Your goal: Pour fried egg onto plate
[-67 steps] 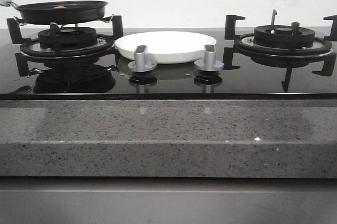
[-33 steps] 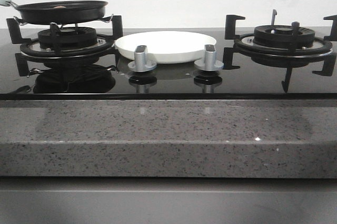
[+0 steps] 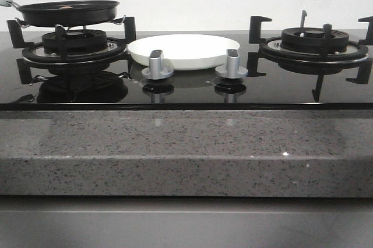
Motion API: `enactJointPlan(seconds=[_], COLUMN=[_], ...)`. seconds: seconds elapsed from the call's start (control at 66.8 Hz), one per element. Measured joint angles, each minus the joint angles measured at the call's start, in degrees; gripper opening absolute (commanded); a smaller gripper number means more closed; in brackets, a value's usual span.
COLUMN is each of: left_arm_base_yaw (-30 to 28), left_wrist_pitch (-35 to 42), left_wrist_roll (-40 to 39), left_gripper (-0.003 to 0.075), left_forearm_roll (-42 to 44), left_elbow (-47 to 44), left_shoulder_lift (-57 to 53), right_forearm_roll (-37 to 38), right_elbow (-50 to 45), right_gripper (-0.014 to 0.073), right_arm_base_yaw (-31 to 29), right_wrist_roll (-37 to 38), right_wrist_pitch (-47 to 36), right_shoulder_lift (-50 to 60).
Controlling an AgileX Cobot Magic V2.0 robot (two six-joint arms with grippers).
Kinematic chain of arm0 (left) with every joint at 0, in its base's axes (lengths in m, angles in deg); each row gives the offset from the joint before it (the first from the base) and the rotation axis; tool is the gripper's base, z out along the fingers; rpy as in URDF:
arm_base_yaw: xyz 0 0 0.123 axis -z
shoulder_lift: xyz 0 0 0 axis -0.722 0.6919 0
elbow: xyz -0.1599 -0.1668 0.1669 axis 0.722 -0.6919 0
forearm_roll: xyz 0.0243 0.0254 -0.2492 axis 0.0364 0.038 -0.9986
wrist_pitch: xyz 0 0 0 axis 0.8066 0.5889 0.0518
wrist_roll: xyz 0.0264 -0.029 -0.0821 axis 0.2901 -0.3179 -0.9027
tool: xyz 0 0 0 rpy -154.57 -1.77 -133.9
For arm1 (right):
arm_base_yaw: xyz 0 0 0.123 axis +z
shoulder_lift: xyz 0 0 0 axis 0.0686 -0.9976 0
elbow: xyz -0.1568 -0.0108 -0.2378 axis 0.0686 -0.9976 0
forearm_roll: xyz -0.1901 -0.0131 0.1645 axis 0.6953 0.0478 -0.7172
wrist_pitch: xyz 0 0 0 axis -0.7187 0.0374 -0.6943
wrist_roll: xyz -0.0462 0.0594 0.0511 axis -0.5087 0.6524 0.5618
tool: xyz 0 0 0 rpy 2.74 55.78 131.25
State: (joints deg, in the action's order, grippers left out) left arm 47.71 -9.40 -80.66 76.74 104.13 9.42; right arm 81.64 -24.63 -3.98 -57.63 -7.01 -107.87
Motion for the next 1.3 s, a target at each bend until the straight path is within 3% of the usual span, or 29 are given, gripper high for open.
enactJointPlan(seconds=[0.209, 0.434, 0.703, 1.301], left_arm_base_yaw=[0.0, 0.0, 0.0, 0.0], left_wrist_pitch=[0.0, 0.2, 0.2, 0.2], left_wrist_roll=[0.0, 0.0, 0.0, 0.0], left_gripper=[0.0438, 0.0438, 0.0438, 0.0438], left_forearm_roll=[0.0, 0.0, 0.0, 0.0], left_elbow=[0.0, 0.0, 0.0, 0.0], left_shoulder_lift=[1.61, 3.38, 4.9, 4.98], right_forearm_roll=[-7.08, -15.38, -16.1, -16.17], right_elbow=[5.17, 12.92, 27.66, 61.36], right_gripper=[0.0378, 0.0374, 0.0374, 0.0374], right_arm_base_yaw=[2.94, 8.88, 12.54, 12.68], right_wrist_roll=[-6.12, -13.97, -14.68, -14.68], right_wrist_pitch=[4.46, 5.81, 7.46, 19.62], right_shoulder_lift=[-8.49, -19.91, -35.89, -65.78])
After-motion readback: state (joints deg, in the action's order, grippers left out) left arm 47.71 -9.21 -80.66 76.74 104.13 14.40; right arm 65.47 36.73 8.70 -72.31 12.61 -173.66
